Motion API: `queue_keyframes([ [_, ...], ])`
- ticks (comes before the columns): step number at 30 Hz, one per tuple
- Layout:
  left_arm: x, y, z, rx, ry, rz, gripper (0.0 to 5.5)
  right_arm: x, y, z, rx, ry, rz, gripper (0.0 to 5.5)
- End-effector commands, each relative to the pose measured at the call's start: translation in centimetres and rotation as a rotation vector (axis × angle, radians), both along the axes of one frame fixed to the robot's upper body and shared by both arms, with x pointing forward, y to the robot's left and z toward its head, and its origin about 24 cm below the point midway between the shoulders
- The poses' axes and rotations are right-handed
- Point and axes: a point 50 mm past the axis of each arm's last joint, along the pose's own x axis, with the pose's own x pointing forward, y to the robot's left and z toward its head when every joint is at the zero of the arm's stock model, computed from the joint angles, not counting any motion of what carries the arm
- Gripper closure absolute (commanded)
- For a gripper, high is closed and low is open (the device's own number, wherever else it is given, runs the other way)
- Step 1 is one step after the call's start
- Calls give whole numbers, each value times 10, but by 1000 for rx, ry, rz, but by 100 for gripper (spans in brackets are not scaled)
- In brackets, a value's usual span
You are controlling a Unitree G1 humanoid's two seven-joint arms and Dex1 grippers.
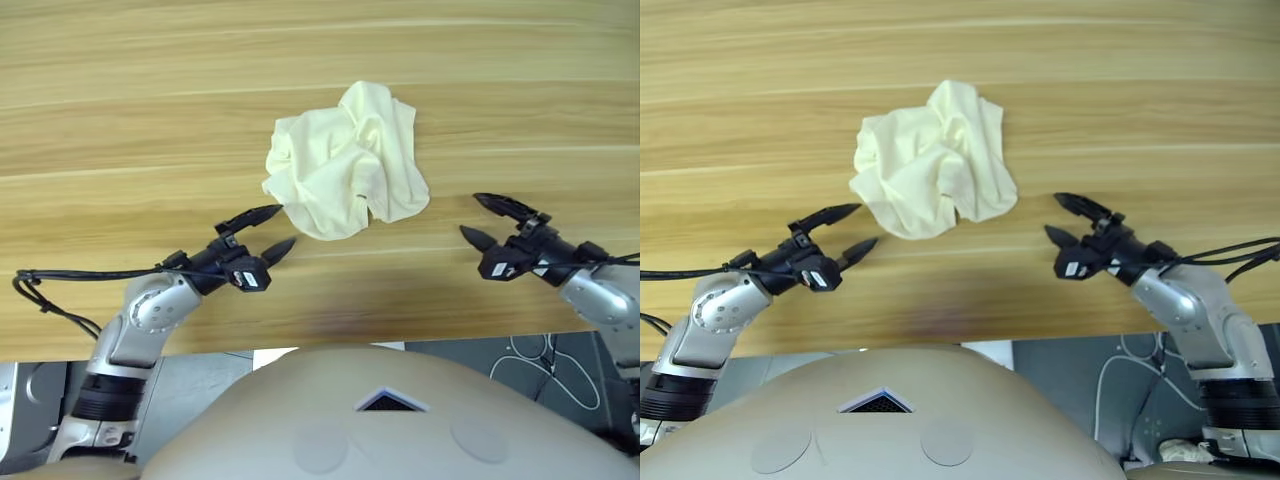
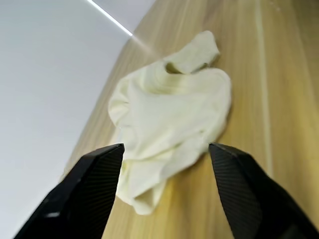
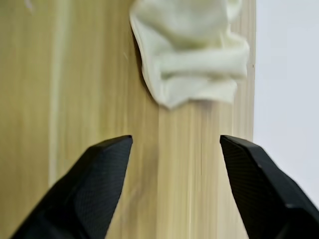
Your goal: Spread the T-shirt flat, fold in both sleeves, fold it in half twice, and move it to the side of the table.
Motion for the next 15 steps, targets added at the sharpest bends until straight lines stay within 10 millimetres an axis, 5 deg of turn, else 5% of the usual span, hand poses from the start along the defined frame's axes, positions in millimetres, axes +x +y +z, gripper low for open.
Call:
queue_keyframes([
  [1,3,-18,-14,58,10,-89,233,8,0,-17,-33,19,-26,225],
  [6,8,-30,-22,97,-8,-157,233,12,7,-31,-50,30,13,225],
  [15,28,-17,-25,231,-106,-123,233,24,26,-45,-92,48,145,225],
])
